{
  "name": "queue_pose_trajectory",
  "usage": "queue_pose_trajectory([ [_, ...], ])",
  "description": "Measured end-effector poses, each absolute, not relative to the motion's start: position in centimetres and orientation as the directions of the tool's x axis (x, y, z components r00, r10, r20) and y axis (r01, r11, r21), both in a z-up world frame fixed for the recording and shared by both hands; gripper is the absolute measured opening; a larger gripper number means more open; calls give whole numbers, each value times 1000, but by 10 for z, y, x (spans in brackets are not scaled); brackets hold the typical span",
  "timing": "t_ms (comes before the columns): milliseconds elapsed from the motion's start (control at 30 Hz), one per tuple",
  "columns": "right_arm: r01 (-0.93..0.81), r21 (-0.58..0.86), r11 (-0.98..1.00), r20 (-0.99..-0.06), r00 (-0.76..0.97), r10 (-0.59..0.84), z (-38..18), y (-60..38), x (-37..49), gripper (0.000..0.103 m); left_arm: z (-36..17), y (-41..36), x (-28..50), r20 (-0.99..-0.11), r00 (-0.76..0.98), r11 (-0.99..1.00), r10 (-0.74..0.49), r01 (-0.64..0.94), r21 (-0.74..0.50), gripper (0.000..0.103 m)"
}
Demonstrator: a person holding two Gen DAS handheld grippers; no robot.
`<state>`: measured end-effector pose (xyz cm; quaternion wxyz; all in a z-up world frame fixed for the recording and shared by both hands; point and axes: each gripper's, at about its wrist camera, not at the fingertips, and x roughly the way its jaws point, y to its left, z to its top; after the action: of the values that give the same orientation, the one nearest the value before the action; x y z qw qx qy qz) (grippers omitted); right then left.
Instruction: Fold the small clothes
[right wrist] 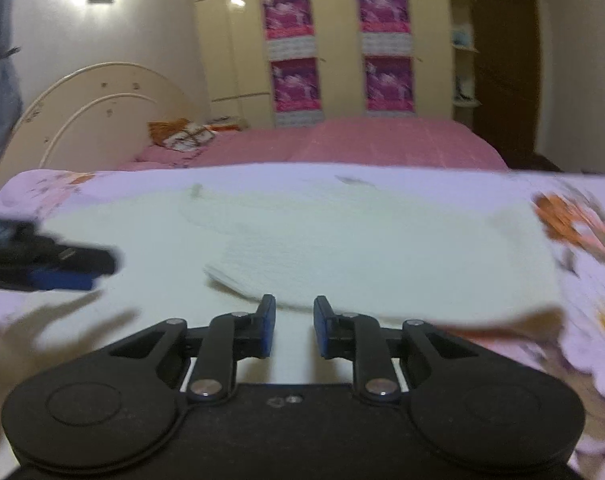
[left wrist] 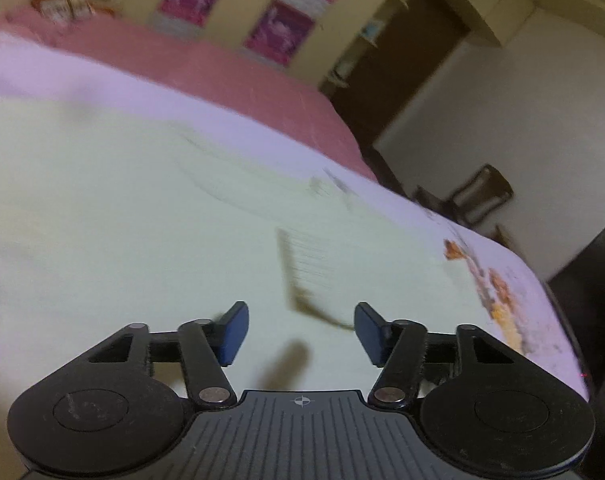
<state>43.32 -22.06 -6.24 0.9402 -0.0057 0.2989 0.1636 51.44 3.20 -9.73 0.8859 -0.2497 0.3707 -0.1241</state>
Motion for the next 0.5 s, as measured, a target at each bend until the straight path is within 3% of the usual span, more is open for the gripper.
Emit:
queue_pose_trajectory([
  [100, -262, 112, 959, -567, 776, 278, -64, -241, 432, 20, -111, 8, 540, -608, 671, 832, -424, 24, -555, 50],
  [133, -244, 129, 961, -563, 780, 273, -63, -248, 431, 20, -113, 1, 546, -612, 673, 838, -415, 22, -545, 33],
  [167, -229, 144, 963, -560, 783, 270, -66, -253, 428, 20, -116, -3, 550, -623, 670, 847, -403, 16, -531, 4],
  [267, -182, 204, 962, -558, 786, 267, -67, -267, 428, 22, -118, 1, 553, -609, 693, 845, -386, 0, -535, 3],
  [400, -140, 334, 932, -540, 782, 310, -68, -285, 432, 34, -106, 20, 543, -586, 734, 869, -343, 11, -494, 3],
  [500, -117, 435, 893, -528, 770, 359, -73, -292, 440, 38, -98, 49, 539, -585, 753, 882, -300, -15, -472, 3],
])
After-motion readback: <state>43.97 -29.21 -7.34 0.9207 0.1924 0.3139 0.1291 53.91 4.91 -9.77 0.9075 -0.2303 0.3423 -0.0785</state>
